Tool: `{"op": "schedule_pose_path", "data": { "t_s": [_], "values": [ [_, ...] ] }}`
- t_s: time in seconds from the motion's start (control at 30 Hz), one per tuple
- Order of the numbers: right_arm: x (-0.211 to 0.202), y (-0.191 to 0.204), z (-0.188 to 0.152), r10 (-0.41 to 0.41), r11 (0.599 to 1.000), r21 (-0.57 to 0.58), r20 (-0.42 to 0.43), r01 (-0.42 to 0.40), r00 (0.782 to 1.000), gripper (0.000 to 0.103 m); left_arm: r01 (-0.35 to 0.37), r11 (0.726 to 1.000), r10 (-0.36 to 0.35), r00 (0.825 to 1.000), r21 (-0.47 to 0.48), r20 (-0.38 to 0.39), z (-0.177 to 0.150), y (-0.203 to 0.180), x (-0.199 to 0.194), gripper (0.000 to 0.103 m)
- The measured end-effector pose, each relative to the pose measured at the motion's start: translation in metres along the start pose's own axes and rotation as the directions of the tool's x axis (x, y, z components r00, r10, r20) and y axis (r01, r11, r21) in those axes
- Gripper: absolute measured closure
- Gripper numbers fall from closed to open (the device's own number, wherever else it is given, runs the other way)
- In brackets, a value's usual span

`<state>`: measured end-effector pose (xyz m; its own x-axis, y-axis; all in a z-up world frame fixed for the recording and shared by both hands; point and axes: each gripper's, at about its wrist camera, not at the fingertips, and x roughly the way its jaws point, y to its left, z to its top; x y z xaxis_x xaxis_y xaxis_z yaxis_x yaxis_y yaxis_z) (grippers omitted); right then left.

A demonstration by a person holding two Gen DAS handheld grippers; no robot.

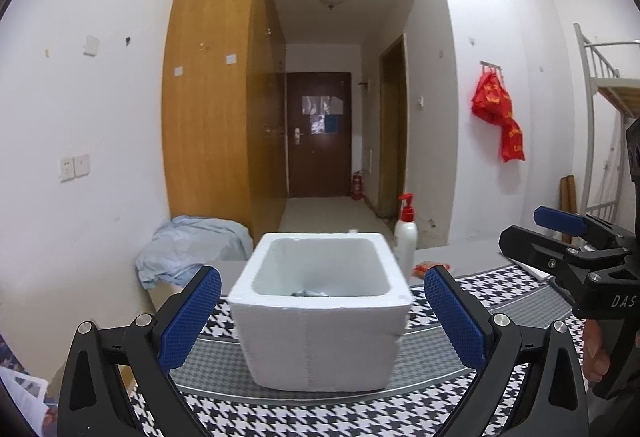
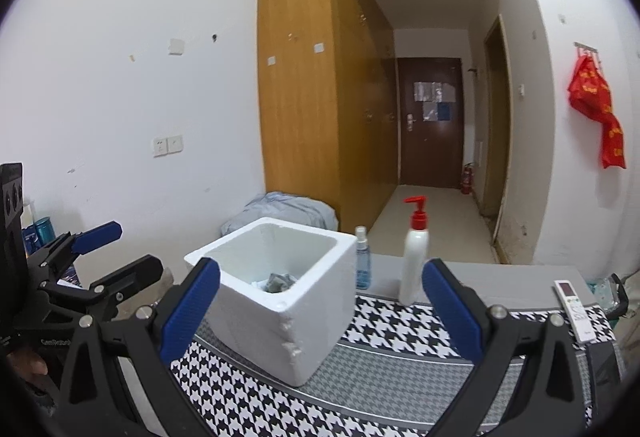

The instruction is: Organize soft objects

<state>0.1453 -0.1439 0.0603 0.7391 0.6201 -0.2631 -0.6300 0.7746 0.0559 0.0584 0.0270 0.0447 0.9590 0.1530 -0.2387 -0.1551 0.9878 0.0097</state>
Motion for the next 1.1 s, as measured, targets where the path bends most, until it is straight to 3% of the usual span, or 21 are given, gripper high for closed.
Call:
{"op": "schedule_pose_path", "data": {
  "t_s": [0.2, 0.5, 0.7, 1.1],
  "values": [
    [-0.017, -0.012, -0.012, -0.062, 0.998, 0.007, 0.019, 0.061, 0.998, 0.001, -0.014, 1.0, 0.014, 1.0, 0.004, 0.009, -0.004, -0.011, -0.002, 0.001],
    [-0.03, -0.021, -0.033, -0.09, 0.996, 0.03, 0.024, 0.089, 0.996, 0.001, -0.013, 1.0, 0.013, 0.999, 0.004, 0.033, -0.018, -0.023, -0.005, 0.001],
    [-0.032, -0.023, -0.047, -0.094, 0.995, 0.047, 0.017, 0.093, 0.995, 0.001, 0.023, 1.0, -0.023, 1.0, -0.009, 0.019, -0.027, -0.027, -0.008, 0.001],
    [-0.031, -0.023, -0.065, -0.094, 0.995, 0.025, 0.02, 0.093, 0.995, 0.001, -0.019, 0.999, 0.02, 1.0, -0.041, 0.023, -0.047, -0.029, -0.01, 0.001]
  ]
}}
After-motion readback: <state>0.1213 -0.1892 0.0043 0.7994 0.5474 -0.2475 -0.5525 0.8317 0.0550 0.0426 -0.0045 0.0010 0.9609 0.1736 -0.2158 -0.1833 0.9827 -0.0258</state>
